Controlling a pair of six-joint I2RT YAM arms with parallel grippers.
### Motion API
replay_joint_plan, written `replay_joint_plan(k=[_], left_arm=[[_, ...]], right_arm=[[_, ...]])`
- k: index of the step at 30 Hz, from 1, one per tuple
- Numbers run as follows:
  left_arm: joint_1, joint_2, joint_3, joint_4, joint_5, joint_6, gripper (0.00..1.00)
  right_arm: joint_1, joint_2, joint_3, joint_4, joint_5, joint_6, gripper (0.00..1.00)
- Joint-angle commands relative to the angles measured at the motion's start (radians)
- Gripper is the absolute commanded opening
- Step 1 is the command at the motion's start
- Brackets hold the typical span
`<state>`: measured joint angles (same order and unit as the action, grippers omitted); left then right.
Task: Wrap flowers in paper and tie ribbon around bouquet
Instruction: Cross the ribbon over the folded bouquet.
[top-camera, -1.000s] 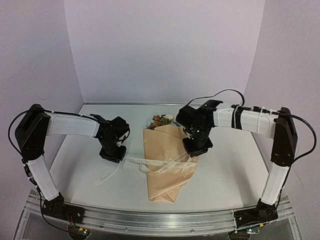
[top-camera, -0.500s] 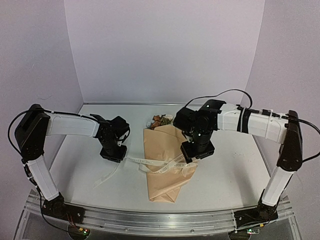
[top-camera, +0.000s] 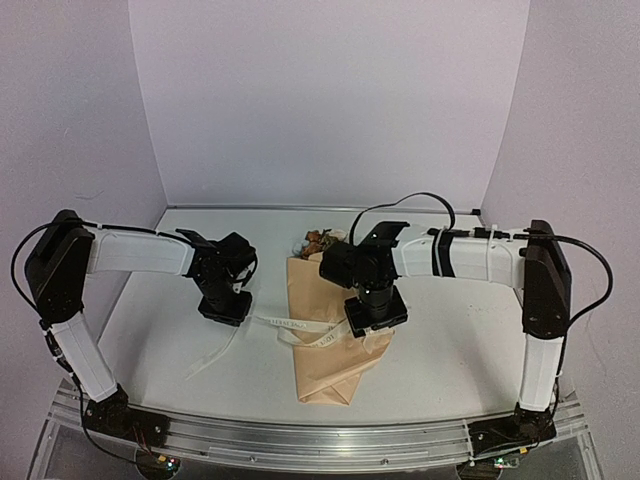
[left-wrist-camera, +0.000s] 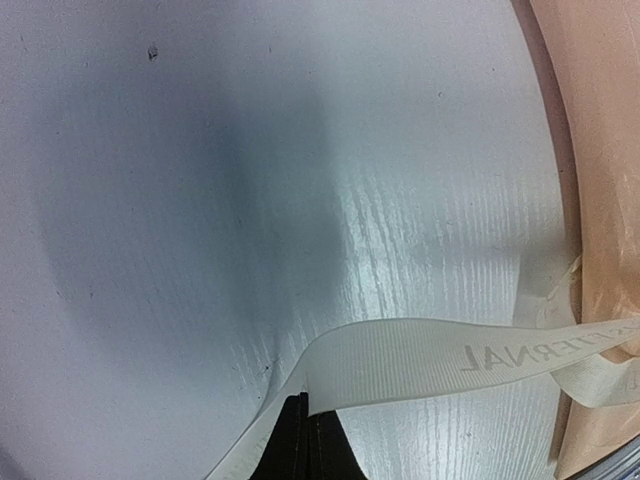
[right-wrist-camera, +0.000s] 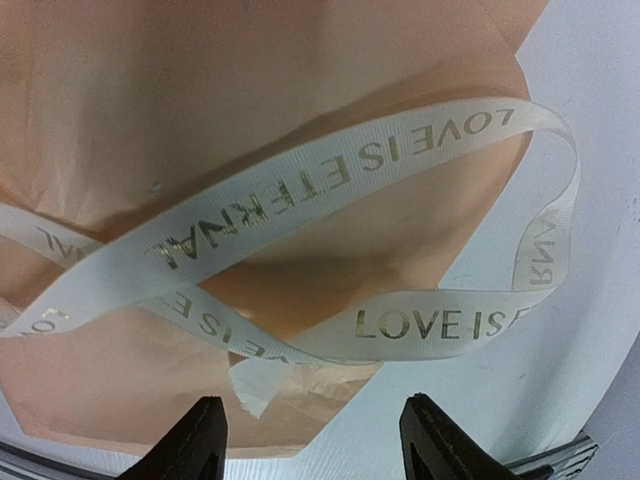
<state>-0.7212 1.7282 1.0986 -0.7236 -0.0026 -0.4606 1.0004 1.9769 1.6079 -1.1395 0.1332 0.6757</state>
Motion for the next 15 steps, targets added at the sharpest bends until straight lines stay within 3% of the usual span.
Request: replay_joint_plan(k=[1, 15], left_arm=[[-0.001, -0.046, 0.000, 0.007, 0.000, 0.012, 0.00], [-0.001, -0.038, -0.001, 0.019, -0.001, 0.031, 0.00]], right_arm=[[0.011, 0.001, -0.016, 0.054, 0.050, 0.090, 0.57], [0.044, -0.035, -0.152, 0.170, 0.134, 0.230, 0.52]])
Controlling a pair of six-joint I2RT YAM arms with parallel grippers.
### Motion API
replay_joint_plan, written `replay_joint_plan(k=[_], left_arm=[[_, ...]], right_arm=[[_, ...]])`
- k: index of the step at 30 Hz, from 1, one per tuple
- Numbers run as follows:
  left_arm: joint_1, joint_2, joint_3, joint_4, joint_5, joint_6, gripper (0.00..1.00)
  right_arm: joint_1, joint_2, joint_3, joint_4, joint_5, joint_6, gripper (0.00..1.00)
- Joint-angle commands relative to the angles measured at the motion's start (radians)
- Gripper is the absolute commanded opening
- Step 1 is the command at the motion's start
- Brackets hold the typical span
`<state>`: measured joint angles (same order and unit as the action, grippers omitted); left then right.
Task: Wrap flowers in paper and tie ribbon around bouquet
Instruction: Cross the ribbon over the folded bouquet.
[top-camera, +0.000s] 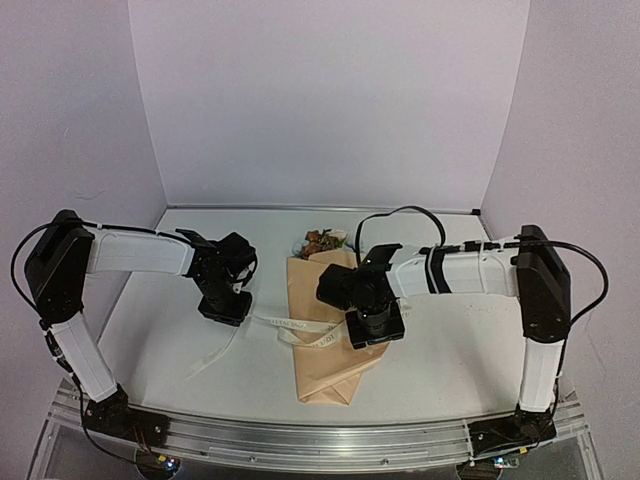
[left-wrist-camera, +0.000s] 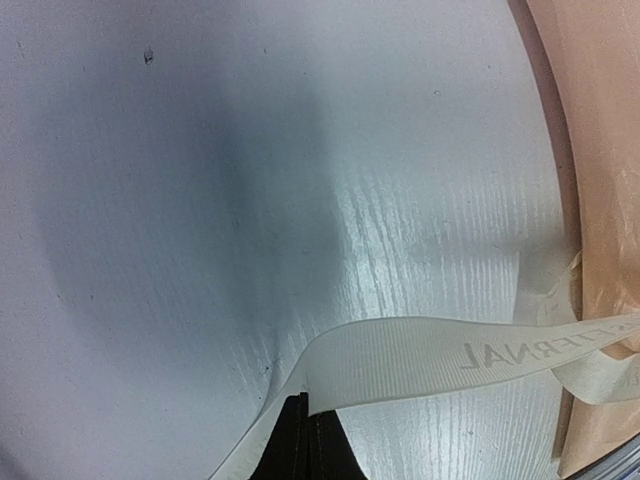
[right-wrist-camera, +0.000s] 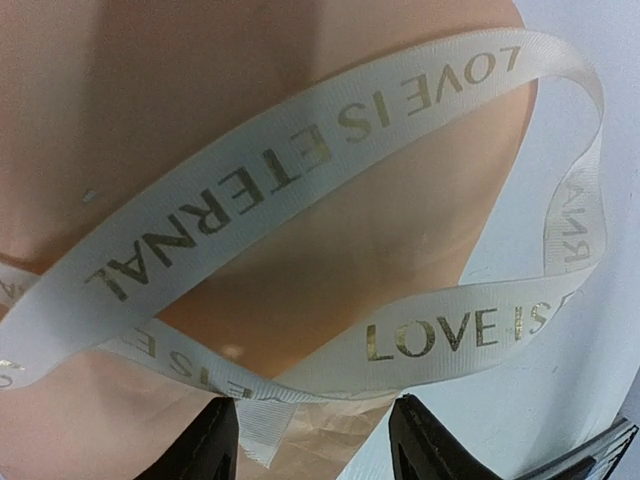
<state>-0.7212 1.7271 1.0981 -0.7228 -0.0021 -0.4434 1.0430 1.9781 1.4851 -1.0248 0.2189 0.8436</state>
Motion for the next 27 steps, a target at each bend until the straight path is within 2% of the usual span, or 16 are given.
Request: replay_joint_plan(k=[1, 6, 9, 14, 18, 21, 27], left_arm=[[-0.001, -0.037, -0.001, 0.019, -0.001, 0.015, 0.00], [-0.002, -0.042, -0.011, 0.019, -0.001, 0.015, 0.00], [-0.001, -0.044, -0.014, 0.018, -0.001, 0.015, 0.00], [-0.001, -0.045, -0.011, 0.016, -0.001, 0.015, 0.00], [-0.001, -0.043, -0.009, 0.016, -0.001, 0.011, 0.00], [-0.001, -0.042, -0.006, 0.014, -0.012, 0.006, 0.00], [0.003, -0.037, 0.000, 0.009, -0.062, -0.028, 0.00]], right_arm=[[0.002, -0.035, -0.041, 0.074, 0.046, 0.072, 0.52], [0.001, -0.050, -0.112, 0.195, 0.042, 0.093, 0.52], [-0.001, -0.057, -0.135, 0.229, 0.045, 0.106, 0.48], [-0.003, -0.075, -0.175, 0.250, 0.047, 0.122, 0.34], [-0.007, -0.101, -0.206, 0.257, 0.044, 0.129, 0.14], [-0.010, -0.134, -0.226, 0.258, 0.035, 0.123, 0.02], [-0.014, -0.219, -0.265, 0.249, -0.078, 0.102, 0.00]])
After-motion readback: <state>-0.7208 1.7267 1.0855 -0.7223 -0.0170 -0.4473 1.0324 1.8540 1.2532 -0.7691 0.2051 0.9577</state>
